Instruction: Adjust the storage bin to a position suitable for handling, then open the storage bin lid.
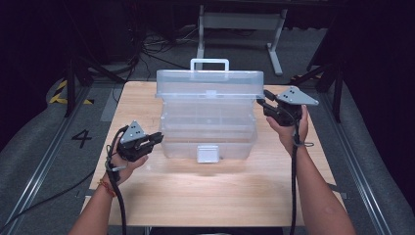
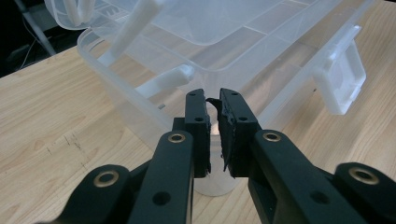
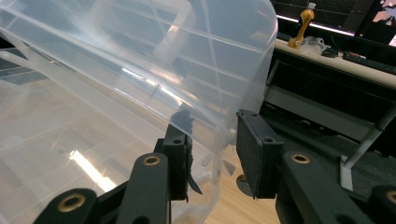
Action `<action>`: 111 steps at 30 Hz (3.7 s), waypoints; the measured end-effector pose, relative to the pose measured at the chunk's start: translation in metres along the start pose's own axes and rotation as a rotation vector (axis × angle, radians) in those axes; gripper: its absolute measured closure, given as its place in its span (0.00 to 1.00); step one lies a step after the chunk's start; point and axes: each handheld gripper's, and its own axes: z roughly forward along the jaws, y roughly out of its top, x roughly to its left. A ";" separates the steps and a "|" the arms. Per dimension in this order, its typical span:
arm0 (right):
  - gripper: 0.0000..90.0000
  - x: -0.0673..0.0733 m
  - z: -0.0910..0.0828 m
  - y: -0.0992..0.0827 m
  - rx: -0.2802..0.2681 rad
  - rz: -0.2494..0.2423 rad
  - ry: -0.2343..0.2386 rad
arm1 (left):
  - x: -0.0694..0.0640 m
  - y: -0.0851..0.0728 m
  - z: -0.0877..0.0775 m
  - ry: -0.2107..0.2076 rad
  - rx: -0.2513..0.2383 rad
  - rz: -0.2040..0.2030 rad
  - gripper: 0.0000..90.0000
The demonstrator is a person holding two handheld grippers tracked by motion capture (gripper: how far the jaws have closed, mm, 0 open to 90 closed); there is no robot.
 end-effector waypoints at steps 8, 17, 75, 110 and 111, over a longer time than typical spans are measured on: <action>0.75 -0.002 0.008 0.007 -0.008 0.005 -0.032 | 0.001 0.001 0.003 -0.005 -0.003 0.005 0.92; 0.76 -0.007 0.019 0.014 -0.002 0.006 -0.057 | 0.002 0.000 0.003 -0.009 -0.007 0.006 0.91; 0.82 -0.035 0.068 0.032 0.033 0.071 -0.081 | 0.008 -0.002 0.010 -0.067 -0.025 0.000 0.89; 0.87 -0.056 0.093 0.041 0.044 0.118 -0.041 | 0.007 -0.003 0.011 -0.068 -0.031 0.003 0.88; 0.87 -0.057 0.094 0.041 0.048 0.121 -0.042 | 0.007 -0.003 0.011 -0.068 -0.032 0.002 0.88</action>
